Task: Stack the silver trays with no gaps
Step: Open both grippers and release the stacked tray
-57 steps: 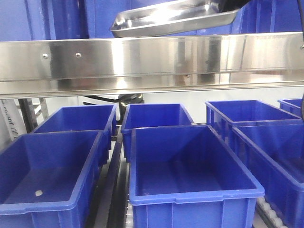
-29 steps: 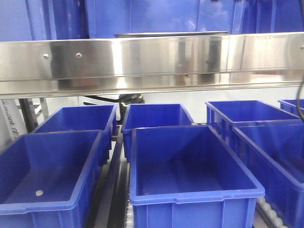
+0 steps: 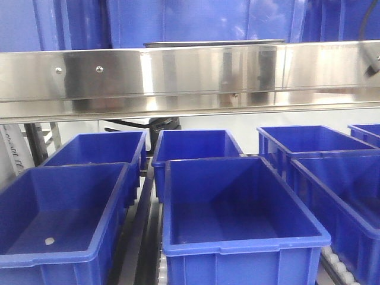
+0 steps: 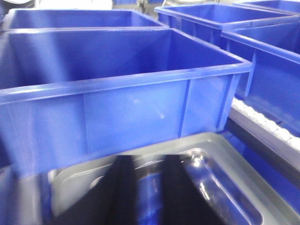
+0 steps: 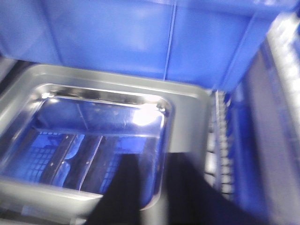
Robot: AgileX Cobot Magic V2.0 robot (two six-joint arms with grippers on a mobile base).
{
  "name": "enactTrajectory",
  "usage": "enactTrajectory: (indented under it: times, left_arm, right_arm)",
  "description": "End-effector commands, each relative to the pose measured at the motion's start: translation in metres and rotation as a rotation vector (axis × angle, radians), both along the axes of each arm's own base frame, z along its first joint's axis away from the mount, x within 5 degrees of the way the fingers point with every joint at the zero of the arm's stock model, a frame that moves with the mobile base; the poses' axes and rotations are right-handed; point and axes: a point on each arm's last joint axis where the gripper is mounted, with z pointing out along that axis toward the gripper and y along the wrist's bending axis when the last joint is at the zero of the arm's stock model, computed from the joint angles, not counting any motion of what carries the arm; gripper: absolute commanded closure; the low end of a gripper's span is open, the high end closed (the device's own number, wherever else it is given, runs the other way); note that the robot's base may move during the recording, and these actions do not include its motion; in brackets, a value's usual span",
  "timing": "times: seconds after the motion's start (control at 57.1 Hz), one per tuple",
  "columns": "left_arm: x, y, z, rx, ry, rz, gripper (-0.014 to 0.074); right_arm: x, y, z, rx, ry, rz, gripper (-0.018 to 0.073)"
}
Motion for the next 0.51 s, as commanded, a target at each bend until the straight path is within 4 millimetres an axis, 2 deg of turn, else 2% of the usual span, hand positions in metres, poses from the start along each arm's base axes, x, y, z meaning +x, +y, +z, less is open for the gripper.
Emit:
enactTrajectory:
  times: [0.0, 0.14, 0.298, 0.403, 0.49]
  left_arm:
    - [-0.016, 0.015, 0.020, 0.017, -0.031, 0.031, 0.0608]
    - [-0.035, 0.038, 0.040, 0.063, -0.069, 0.095, 0.0615]
    - [-0.061, 0.063, 0.061, 0.075, -0.137, 0.129, 0.0615]
    - [-0.085, 0.079, 0.068, 0.055, -0.178, 0.113, 0.0615]
    - [-0.107, 0.092, 0.065, 0.043, -0.223, 0.080, 0.0615]
  right_arm:
    - [-0.024, -0.006, 0.026, -0.037, -0.077, 0.013, 0.0631]
    - [-0.060, -0.012, 0.056, -0.036, -0.169, 0.024, 0.0640]
    - [-0.112, -0.020, 0.085, -0.025, -0.275, 0.040, 0.0640]
    - [-0.145, -0.023, 0.092, -0.033, -0.334, 0.077, 0.0640]
    - [-0.182, -0.027, 0.094, -0.010, -0.383, 0.094, 0.0640]
